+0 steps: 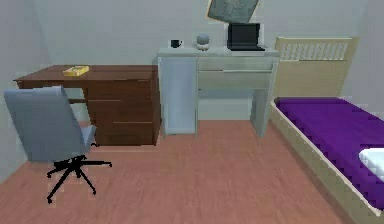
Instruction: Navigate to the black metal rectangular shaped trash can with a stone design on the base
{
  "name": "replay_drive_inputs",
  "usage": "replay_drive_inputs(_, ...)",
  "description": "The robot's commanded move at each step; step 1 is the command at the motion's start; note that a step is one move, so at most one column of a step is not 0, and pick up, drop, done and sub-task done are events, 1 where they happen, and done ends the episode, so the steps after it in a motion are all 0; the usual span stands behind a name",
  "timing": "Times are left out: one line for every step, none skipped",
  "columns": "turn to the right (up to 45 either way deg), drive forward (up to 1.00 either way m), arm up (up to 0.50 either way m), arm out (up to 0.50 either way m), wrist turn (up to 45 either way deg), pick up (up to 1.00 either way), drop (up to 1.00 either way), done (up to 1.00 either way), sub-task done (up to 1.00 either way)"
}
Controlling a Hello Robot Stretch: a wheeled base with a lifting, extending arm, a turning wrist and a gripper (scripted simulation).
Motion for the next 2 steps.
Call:
replay_drive_inputs(0.0,0.25,0.00,0.00,0.0,0.00,0.00,0.00,0.00)
replay_drive_inputs(45.0,0.00,0.00,0.00,0.0,0.00,0.00,0.00,0.00)
